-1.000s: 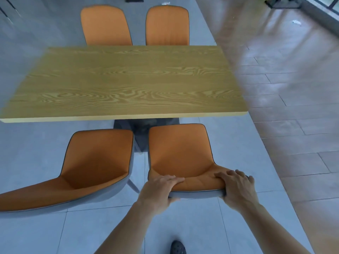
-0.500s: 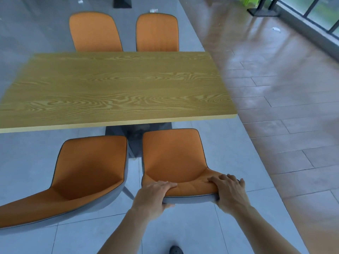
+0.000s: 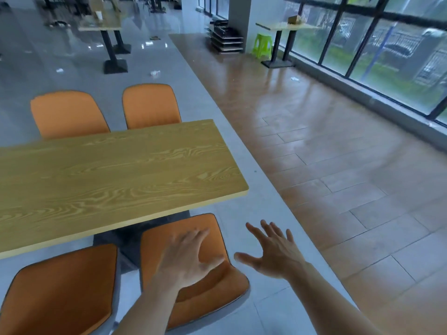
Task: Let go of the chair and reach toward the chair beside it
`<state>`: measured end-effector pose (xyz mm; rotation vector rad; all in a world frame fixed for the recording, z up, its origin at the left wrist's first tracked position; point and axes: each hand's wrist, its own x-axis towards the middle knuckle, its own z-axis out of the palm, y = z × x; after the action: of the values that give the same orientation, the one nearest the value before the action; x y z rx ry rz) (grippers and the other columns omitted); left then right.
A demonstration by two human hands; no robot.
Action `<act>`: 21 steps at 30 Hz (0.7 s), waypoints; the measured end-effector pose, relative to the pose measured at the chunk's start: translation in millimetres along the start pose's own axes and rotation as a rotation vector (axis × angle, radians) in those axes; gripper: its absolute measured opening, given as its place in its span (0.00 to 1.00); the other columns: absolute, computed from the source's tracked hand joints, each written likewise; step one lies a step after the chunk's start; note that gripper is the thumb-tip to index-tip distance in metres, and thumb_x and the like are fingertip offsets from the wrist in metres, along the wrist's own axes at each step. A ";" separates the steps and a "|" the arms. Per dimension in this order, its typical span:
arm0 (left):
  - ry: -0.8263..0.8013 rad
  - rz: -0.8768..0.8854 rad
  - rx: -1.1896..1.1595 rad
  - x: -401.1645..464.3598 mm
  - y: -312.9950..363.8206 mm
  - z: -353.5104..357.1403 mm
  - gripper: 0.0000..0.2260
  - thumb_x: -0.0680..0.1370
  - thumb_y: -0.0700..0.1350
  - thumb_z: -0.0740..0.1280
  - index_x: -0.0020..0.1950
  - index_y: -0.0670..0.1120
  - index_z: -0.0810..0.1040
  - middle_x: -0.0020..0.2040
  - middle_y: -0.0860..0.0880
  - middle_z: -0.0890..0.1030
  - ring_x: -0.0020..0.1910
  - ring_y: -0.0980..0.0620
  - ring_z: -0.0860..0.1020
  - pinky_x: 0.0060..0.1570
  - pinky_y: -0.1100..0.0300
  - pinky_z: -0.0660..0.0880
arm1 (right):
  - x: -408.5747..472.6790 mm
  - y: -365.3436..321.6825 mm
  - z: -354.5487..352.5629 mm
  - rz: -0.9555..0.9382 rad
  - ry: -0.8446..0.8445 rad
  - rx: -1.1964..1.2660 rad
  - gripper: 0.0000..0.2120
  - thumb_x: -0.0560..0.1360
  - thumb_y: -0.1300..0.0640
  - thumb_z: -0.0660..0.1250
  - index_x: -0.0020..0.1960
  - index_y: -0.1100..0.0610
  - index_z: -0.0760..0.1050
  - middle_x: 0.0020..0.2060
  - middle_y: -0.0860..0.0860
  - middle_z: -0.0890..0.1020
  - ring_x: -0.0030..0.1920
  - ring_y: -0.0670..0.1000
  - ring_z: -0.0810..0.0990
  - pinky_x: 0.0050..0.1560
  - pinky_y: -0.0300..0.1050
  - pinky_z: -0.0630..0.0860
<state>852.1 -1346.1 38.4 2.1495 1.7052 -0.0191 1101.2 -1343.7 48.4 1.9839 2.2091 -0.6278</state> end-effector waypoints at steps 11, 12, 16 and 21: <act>0.147 -0.038 0.144 212.6 199.2 -41.6 0.46 0.65 0.82 0.43 0.77 0.62 0.38 0.80 0.51 0.41 0.78 0.47 0.39 0.73 0.41 0.38 | 100.7 225.2 -156.8 0.028 0.135 -0.029 0.51 0.62 0.14 0.42 0.78 0.37 0.36 0.80 0.50 0.36 0.78 0.56 0.33 0.76 0.66 0.37; 0.153 -0.038 0.140 230.2 211.9 -47.3 0.46 0.65 0.82 0.44 0.77 0.62 0.37 0.80 0.51 0.40 0.77 0.47 0.38 0.73 0.41 0.37 | 113.1 240.2 -168.8 0.029 0.141 -0.027 0.51 0.62 0.14 0.42 0.78 0.37 0.36 0.80 0.50 0.36 0.78 0.56 0.33 0.76 0.66 0.37; 0.192 -0.046 0.158 308.1 239.9 -68.5 0.46 0.66 0.81 0.45 0.77 0.62 0.35 0.80 0.51 0.37 0.77 0.47 0.35 0.73 0.42 0.35 | 173.4 288.0 -209.5 0.025 0.201 -0.027 0.52 0.62 0.14 0.42 0.78 0.37 0.36 0.81 0.51 0.38 0.79 0.57 0.35 0.76 0.66 0.37; 0.249 -0.054 0.136 448.9 253.3 -87.2 0.46 0.65 0.82 0.43 0.76 0.62 0.34 0.79 0.50 0.36 0.76 0.47 0.33 0.73 0.42 0.34 | 293.8 337.4 -261.7 0.004 0.207 -0.060 0.52 0.61 0.14 0.41 0.77 0.36 0.34 0.80 0.51 0.36 0.78 0.57 0.33 0.76 0.66 0.35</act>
<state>1185.3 -945.6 80.8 2.2835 1.9517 0.1266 1437.3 -953.5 106.4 2.1078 2.3065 -0.3644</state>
